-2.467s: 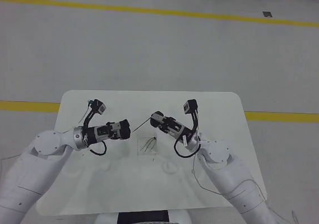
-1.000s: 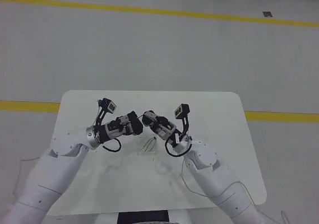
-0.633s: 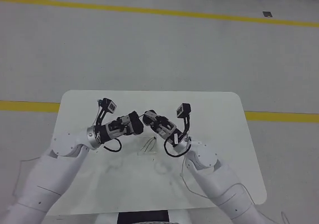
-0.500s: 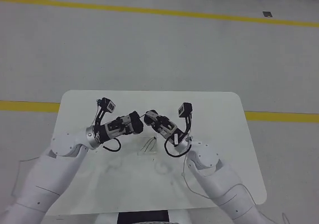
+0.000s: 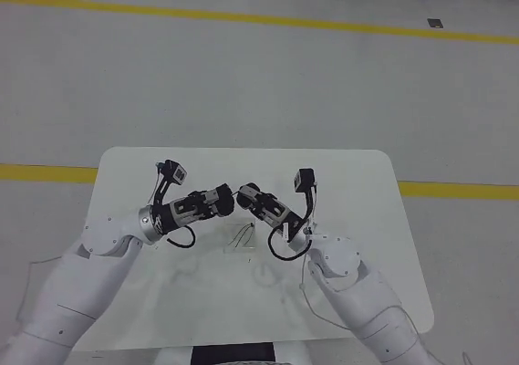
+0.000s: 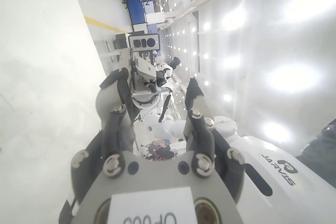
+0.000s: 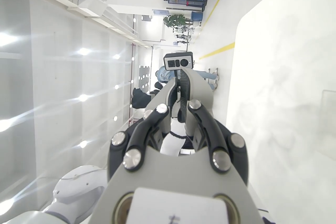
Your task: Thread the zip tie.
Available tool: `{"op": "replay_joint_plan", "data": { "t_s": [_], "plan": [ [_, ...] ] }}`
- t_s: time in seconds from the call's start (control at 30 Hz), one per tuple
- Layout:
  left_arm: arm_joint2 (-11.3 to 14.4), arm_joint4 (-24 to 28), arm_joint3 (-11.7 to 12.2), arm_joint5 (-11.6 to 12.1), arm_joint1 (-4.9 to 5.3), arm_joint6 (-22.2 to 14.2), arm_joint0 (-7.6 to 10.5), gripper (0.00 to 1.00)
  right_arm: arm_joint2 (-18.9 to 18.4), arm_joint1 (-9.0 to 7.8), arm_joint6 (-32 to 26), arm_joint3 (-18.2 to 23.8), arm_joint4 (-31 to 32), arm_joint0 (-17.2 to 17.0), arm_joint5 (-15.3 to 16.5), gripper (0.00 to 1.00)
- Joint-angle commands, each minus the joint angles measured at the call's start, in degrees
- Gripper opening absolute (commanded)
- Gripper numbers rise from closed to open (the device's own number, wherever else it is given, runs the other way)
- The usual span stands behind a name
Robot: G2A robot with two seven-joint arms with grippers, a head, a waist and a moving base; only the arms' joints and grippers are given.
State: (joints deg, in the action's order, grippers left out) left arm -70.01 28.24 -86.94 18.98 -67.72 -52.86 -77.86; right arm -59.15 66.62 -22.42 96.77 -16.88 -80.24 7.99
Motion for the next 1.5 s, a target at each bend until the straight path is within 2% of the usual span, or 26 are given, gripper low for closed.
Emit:
{"op": "replay_joint_plan", "data": {
  "t_s": [0.0, 0.8, 1.0, 1.47],
  "plan": [
    [0.08, 0.01, -0.02, 0.00, 0.08, 0.09, -0.01, 0.43, -0.09, 0.01, -0.27, 0.11, 0.44, -0.12, -0.01, 0.00],
    [1.35, -0.10, 0.05, 0.50, 0.93, 1.50, 0.50, 0.31, -0.65, 0.60, -2.68, -0.18, 1.67, -0.28, 0.64, 0.00],
    [1.48, -0.37, -0.14, 0.50, 1.16, 1.84, 0.54, 0.31, -0.82, 0.74, -2.90, -0.39, 1.93, -0.25, 0.53, 0.00],
    [2.35, -0.16, -0.08, -0.14, 1.59, 2.03, 0.82, 0.24, -1.08, 1.04, -3.43, -0.33, 2.51, -0.41, 1.20, 0.00]
  ]
}}
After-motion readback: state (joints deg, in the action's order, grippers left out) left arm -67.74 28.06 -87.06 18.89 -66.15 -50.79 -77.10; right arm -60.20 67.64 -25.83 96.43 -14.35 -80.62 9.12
